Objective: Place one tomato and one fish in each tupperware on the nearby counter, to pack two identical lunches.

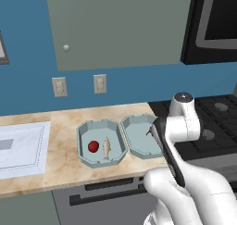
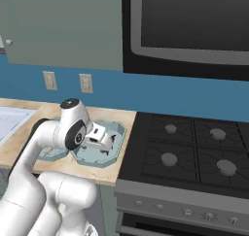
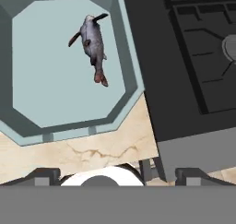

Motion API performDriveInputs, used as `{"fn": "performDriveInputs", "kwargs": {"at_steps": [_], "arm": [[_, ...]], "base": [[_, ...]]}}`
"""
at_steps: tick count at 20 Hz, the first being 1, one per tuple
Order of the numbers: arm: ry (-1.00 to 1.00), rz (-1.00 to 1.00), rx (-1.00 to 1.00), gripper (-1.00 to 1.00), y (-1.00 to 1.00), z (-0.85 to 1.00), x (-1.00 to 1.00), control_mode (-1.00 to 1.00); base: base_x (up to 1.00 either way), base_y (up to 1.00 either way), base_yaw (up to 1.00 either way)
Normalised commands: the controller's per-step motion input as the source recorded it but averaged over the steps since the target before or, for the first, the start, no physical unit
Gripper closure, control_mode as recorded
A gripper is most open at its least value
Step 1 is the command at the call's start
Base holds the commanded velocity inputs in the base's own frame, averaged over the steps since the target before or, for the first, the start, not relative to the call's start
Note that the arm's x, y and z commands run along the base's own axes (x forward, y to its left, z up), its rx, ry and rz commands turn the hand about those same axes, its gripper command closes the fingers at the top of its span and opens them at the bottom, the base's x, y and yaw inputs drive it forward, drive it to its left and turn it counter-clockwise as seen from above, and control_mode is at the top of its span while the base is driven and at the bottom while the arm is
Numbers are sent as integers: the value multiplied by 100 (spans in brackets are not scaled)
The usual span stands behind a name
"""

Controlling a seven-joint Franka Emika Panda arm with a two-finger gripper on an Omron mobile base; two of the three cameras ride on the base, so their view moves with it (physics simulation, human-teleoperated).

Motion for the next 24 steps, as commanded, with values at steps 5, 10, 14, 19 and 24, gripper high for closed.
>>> {"fn": "performDriveInputs", "kwargs": {"at_steps": [5, 10, 14, 19, 24], "arm": [[0, 1, 0, -100, 0, 0, -100, -100], [0, 7, 0, -100, 1, 0, -100, -100], [0, 2, 0, -100, 1, 0, -25, 100], [0, 0, 0, -100, 0, 0, 0, 100], [0, 0, 0, -100, 0, 0, 0, 100]], "base": [[0, 0, 0], [0, 0, 0], [-75, 1, 8], [-100, 1, 10], [-100, 0, 8]]}}
